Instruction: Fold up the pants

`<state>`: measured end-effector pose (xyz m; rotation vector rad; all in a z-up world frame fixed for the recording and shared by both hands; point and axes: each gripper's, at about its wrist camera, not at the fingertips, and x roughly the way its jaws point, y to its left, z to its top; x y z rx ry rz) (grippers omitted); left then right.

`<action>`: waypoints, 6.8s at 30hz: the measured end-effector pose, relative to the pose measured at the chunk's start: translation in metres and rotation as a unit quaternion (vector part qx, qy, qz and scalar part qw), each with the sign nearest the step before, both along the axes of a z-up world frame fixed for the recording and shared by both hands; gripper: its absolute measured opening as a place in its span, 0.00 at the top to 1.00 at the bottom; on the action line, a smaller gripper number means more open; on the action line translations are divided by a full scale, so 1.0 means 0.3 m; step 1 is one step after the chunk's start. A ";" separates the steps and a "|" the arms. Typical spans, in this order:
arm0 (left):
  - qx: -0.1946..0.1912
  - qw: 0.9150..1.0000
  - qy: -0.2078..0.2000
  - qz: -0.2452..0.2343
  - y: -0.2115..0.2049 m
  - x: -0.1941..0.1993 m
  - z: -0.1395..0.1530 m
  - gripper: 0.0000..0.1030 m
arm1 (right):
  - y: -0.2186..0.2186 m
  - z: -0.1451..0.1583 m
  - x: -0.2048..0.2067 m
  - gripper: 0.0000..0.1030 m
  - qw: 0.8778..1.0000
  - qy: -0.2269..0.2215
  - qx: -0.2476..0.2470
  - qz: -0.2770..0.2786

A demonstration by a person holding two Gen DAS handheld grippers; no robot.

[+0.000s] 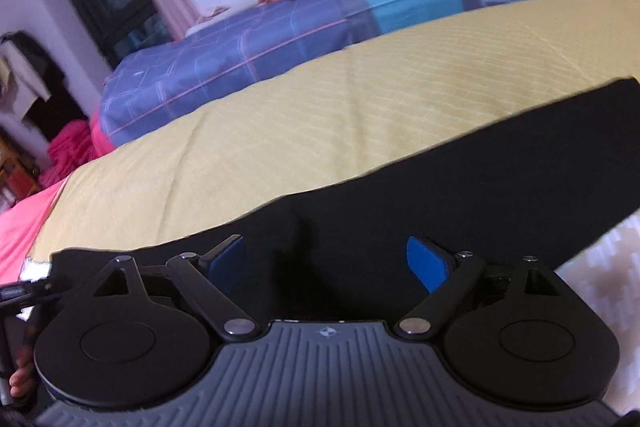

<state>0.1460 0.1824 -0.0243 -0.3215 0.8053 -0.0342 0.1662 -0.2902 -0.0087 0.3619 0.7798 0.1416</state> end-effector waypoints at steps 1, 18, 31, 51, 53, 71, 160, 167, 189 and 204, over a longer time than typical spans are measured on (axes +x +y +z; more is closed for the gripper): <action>-0.002 1.000 -0.001 0.000 0.002 -0.001 0.000 0.00 | -0.043 0.000 -0.003 0.16 0.999 -0.007 0.032 -0.005; 0.010 1.000 -0.003 0.000 -0.011 -0.009 0.000 0.00 | -0.361 -0.018 -0.024 0.15 0.983 -0.059 0.099 -0.143; 0.008 1.000 -0.006 0.000 -0.008 -0.013 0.001 0.00 | -0.377 0.168 -0.177 0.21 0.957 -0.058 0.025 -0.283; 0.009 1.000 -0.004 -0.002 -0.009 -0.012 0.001 0.00 | -0.075 0.109 -0.732 0.08 0.997 0.015 -0.037 -0.065; 0.015 1.000 -0.001 -0.004 -0.014 -0.009 0.003 0.00 | -0.141 0.083 -0.775 0.26 0.994 0.004 -0.039 -0.097; 0.037 0.999 -0.027 0.029 -0.002 -0.240 0.187 0.00 | -0.282 0.173 -1.016 0.10 0.980 -0.033 -0.009 -0.196; 0.053 0.983 -0.097 0.148 0.151 -0.350 0.188 0.00 | 0.256 0.264 0.084 0.29 0.981 -0.079 -0.113 0.139; 0.035 0.984 -0.086 0.150 0.178 -0.492 0.084 0.00 | 0.978 0.129 0.087 0.39 0.908 -0.041 -0.126 0.398; -0.083 0.982 -0.097 0.140 0.281 -0.492 0.025 0.00 | 1.511 -0.068 0.160 0.73 0.838 -0.098 -0.329 0.424; -0.042 0.990 -0.059 0.117 0.246 -0.437 0.097 0.00 | 0.315 0.187 0.049 0.34 0.959 -0.037 -0.263 0.097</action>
